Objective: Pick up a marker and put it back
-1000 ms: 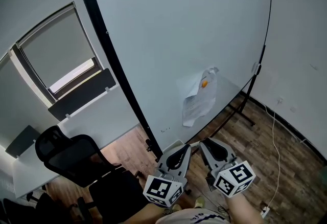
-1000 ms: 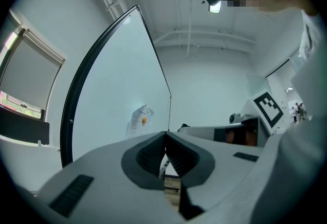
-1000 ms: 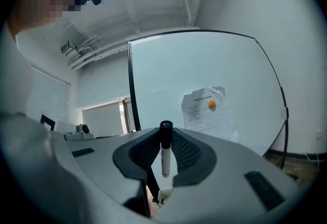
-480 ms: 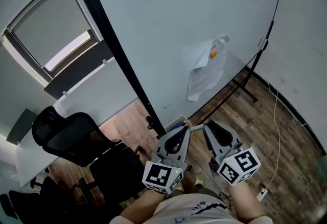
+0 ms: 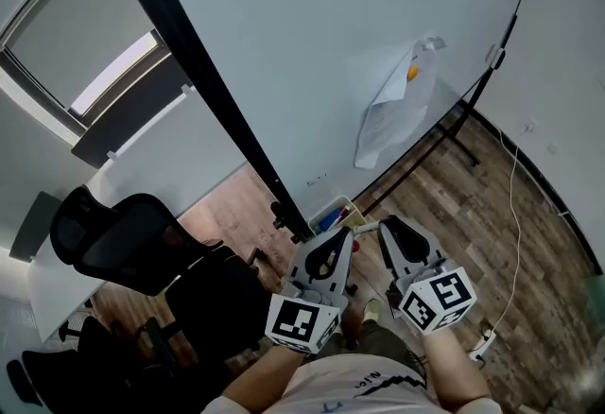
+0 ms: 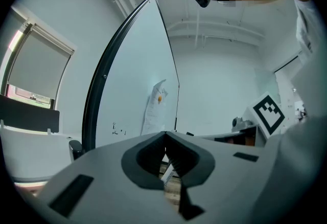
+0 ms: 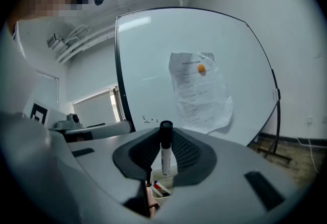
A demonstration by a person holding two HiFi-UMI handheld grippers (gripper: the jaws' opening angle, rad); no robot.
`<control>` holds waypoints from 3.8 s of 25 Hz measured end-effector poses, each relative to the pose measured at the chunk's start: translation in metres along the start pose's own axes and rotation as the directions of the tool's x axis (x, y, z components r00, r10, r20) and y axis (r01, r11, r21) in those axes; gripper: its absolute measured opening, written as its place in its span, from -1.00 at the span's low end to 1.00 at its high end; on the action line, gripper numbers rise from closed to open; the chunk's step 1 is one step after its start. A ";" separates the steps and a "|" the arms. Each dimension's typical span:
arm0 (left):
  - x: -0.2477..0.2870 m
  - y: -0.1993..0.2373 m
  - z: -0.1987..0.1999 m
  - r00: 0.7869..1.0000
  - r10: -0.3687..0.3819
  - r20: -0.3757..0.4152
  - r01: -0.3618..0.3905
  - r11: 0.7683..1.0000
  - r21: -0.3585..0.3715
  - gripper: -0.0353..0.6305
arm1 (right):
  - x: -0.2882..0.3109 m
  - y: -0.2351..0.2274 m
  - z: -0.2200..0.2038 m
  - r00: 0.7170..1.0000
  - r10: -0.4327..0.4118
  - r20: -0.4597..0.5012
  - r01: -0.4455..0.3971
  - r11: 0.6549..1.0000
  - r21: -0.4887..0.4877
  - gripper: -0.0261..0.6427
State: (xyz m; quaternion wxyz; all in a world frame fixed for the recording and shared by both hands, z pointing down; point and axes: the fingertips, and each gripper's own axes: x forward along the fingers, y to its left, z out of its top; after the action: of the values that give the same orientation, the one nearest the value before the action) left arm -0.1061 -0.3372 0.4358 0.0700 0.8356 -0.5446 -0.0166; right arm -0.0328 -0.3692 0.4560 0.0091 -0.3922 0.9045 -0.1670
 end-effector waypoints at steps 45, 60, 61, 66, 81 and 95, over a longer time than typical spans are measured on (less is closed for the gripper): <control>-0.002 0.011 -0.074 0.998 -0.047 -0.039 0.047 0.999 -0.010 -0.86 | 0.040 -0.056 -0.163 0.966 -0.135 -0.219 0.143 0.990 0.018 -0.60; -0.014 -0.025 -0.020 0.998 -0.059 -0.022 0.059 0.998 0.000 -0.86 | -0.005 -0.001 -0.050 0.996 -0.044 -0.075 0.044 0.999 0.005 -0.73; -0.015 -0.027 -0.016 0.998 -0.058 -0.021 0.058 0.998 0.003 -0.86 | -0.008 0.004 -0.040 0.997 -0.035 -0.062 0.035 0.999 0.000 -0.77; -0.021 -0.037 -0.006 0.998 -0.057 -0.039 0.057 0.998 0.000 -0.86 | -0.021 0.018 -0.006 1.000 -0.003 -0.021 0.002 1.000 -0.019 -0.83; -0.006 -0.057 0.044 0.995 -0.077 0.056 0.076 0.997 0.018 -0.86 | -0.037 0.037 0.056 0.995 0.078 0.055 -0.074 0.995 -0.065 -0.87; 0.002 -0.055 0.052 0.995 -0.066 0.073 0.065 0.998 0.018 -0.86 | -0.033 0.040 0.065 0.993 0.107 0.055 -0.103 0.991 -0.083 -0.89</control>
State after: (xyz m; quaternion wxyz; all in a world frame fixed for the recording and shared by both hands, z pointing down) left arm -0.0605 -0.3221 0.3767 0.0426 0.8524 -0.5191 -0.0453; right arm -0.0289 -0.3392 0.3788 0.0291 -0.3489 0.9292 -0.1184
